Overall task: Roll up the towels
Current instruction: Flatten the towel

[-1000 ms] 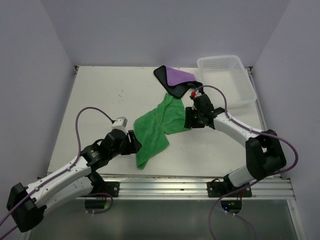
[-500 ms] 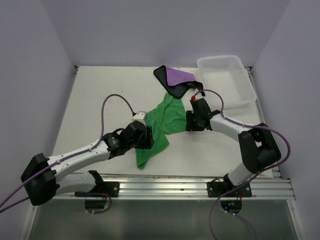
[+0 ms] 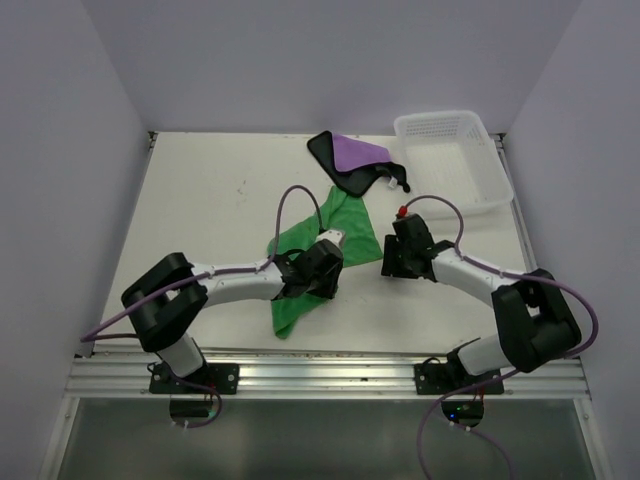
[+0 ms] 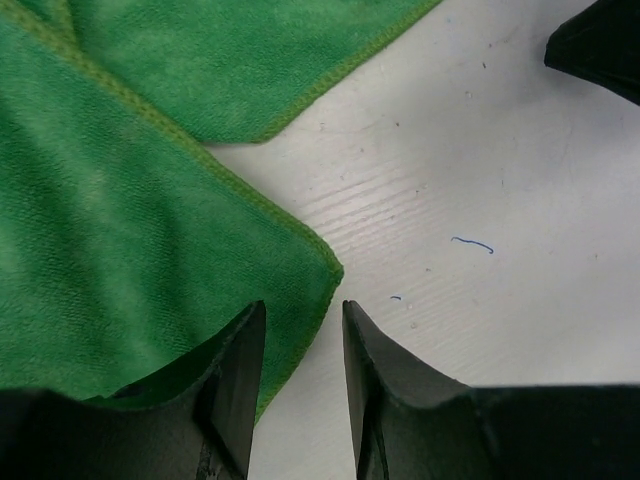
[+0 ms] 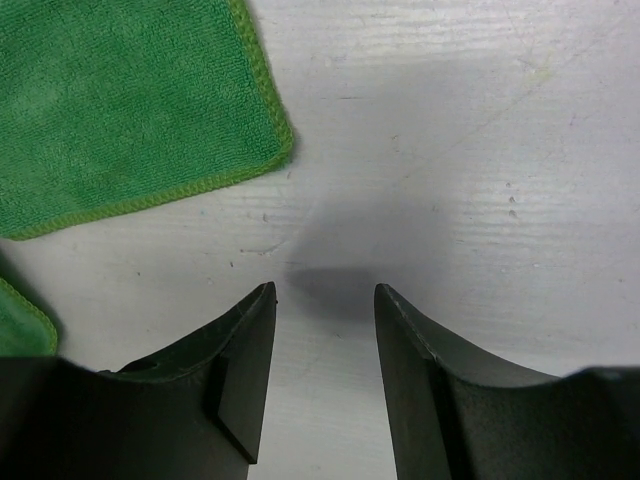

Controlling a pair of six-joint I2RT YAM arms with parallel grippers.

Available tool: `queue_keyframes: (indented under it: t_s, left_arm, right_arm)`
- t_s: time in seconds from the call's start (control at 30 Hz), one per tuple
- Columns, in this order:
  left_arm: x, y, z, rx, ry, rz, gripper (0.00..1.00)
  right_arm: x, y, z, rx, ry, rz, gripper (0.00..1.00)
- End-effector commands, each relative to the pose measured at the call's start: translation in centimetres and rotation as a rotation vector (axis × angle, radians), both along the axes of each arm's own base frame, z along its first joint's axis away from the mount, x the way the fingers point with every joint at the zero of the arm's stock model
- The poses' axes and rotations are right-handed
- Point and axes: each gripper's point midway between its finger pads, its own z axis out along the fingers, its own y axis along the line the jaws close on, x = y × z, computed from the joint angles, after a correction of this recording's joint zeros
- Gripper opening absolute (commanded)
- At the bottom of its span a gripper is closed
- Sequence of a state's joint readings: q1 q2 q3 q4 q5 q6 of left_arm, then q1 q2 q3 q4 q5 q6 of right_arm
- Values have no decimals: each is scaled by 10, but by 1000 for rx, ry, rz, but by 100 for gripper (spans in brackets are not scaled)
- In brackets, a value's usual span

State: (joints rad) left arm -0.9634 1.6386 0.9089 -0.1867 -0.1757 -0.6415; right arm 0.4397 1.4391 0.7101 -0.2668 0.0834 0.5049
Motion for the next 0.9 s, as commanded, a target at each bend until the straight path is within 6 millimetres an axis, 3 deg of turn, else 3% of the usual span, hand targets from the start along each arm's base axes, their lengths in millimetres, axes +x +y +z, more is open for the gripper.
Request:
queue_keyframes:
  t_s: [0.0,0.13,0.27,0.33,0.37,0.4,0.53,0.63,0.67,0.77,0.87]
  left_arm:
    - [12,-32,17,-59,-74,-45,40]
    - [10,-40,0,-5,-77,-61,41]
    - [12,-50,-4,31,-96,-79,42]
    - [18,-33,-14,142,-104,-31,41]
    - [20,-36,-9,167,-127,-15,40]
    - [21,-19,-17,267,-139,22,39]
    - [16,-10,-24,352,-147,55,34]
    - [10,-3,-32,358,-134,67,18]
    - [8,0,-36,355,-124,68,0]
    - [5,5,-36,366,-123,79,0]
    - [6,19,-17,375,-158,146,0]
  right_arm:
    - [8,3,8,46,-52,-25,48]
    - [0,7,3,81,-57,3,49]
    - [-4,8,5,102,-76,14,50]
    - [-5,5,6,91,-80,17,50]
    - [-4,5,7,91,-83,16,50]
    - [-4,5,8,92,-87,16,50]
    - [-5,5,9,101,-92,15,50]
    - [-5,6,8,101,-89,16,50]
    - [-6,5,7,99,-85,14,50]
    - [-6,6,7,104,-84,16,50]
    - [-5,6,10,98,-91,30,50]
